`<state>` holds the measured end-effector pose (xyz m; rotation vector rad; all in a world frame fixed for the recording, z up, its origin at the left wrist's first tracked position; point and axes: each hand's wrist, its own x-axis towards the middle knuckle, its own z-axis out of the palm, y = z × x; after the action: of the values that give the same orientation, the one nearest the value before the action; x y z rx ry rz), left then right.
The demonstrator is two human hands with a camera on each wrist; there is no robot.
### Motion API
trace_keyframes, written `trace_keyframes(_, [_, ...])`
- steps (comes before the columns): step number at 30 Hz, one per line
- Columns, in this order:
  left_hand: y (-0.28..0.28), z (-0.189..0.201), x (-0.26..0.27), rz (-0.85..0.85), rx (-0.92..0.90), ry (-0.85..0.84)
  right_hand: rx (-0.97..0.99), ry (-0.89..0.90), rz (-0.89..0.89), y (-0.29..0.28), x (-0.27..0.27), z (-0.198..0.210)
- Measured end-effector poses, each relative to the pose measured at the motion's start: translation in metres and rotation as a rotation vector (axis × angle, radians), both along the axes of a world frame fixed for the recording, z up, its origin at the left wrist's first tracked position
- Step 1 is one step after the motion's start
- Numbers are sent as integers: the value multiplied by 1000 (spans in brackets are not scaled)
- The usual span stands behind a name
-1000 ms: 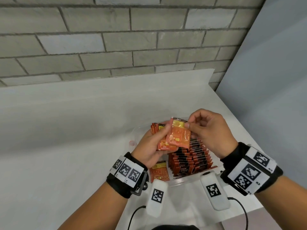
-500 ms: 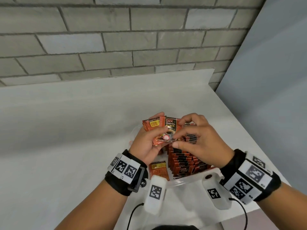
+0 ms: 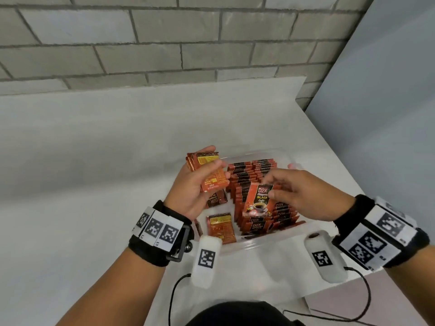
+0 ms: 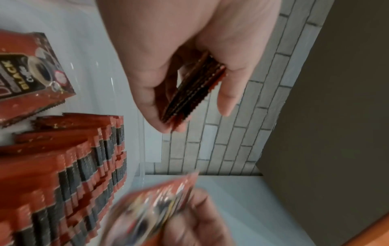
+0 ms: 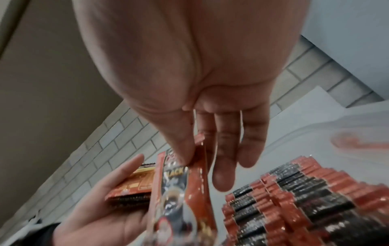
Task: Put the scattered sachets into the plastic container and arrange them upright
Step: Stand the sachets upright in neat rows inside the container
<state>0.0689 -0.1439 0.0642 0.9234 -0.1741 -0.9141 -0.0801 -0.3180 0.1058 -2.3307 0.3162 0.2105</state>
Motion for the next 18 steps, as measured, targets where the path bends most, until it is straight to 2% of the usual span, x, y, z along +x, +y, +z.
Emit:
trace_keyframes(2, [6, -4, 7, 16, -3, 15, -73, 24, 72, 3, -7, -4])
trace_keyframes(8, [11, -5, 19, 39, 11, 14, -53, 175, 194, 5, -10, -7])
trace_keyframes(11, [9, -5, 21, 46, 37, 14, -102, 222, 227, 6, -6, -10])
trace_keyframes(15, [7, -4, 18, 30, 51, 24, -274, 172, 210, 12, -1, -16])
trace_keyframes(18, [7, -5, 16, 25, 61, 23, -333, 120, 167, 15, -2, -19])
